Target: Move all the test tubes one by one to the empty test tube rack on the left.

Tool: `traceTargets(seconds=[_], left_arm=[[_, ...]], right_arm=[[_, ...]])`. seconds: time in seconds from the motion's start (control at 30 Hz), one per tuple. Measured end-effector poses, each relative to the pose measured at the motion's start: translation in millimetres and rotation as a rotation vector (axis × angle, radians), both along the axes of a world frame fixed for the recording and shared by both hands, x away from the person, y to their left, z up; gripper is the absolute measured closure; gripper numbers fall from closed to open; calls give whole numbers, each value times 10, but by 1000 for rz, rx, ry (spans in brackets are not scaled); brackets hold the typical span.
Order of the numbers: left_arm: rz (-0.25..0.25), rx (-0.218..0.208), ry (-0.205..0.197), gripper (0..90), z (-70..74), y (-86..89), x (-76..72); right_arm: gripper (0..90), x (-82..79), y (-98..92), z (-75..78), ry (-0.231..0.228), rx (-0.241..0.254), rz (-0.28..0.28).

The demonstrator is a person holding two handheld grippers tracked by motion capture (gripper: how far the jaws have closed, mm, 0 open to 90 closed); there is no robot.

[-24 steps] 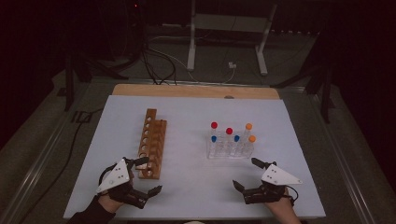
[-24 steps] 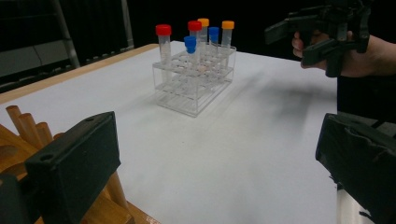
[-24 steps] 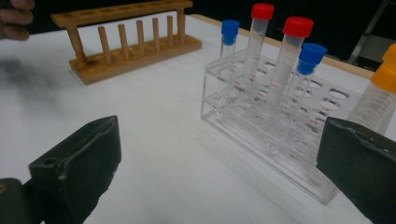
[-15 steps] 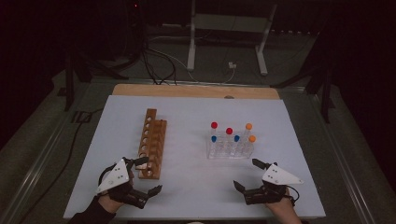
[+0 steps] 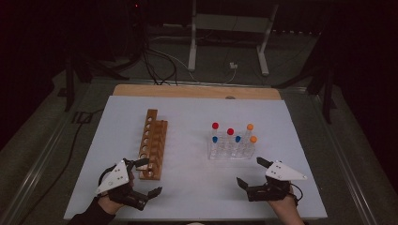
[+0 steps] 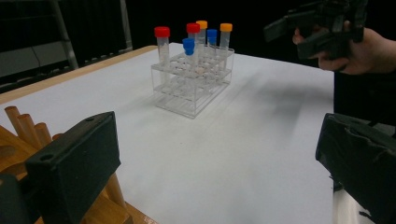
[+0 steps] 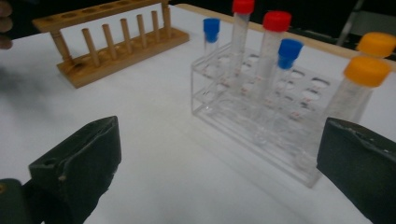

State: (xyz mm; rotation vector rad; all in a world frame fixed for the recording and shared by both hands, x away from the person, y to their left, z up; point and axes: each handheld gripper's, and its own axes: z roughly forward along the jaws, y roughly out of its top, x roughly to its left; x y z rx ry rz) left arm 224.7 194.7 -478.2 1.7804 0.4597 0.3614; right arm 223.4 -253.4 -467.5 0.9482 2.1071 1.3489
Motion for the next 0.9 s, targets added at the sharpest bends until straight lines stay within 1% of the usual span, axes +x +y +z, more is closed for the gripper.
traceTargets(seconds=[0.03, 0.13, 0.2, 0.3, 0.37, 0.5, 0.57, 0.63, 0.7, 0.9], left_arm=[[0, -4, 0, 5, 3, 3, -1], [0, -4, 0, 5, 2, 3, -4], [-1, -5, -1, 5, 3, 0, -5], [-1, -5, -1, 5, 4, -4, -6], [-2, -4, -1, 5, 3, -5, -6], [-1, -7, 1, 5, 1, -3, -1], [-1, -10, 2, 5, 2, -3, -4], [-3, -13, 2, 5, 3, -3, -6], [-2, -12, 3, 5, 2, -3, -5], [-5, -14, 6, 5, 1, -2, -3]], right_arm=[[0, 1, -1, 23, -4, 1, -9], [0, 9, -4, 106, -4, 24, -34], [10, 8, 10, 178, -17, 37, -50], [10, 22, 50, 276, -34, 48, -47], [10, 37, 78, 315, -33, 54, -39], [10, 78, 145, 356, -35, 56, -26], [10, 102, 186, 369, -42, 45, -27], [10, 135, 216, 377, -36, 48, -20], [10, 164, 254, 381, -37, 40, -19], [11, 276, 324, 372, -27, 38, -23]])
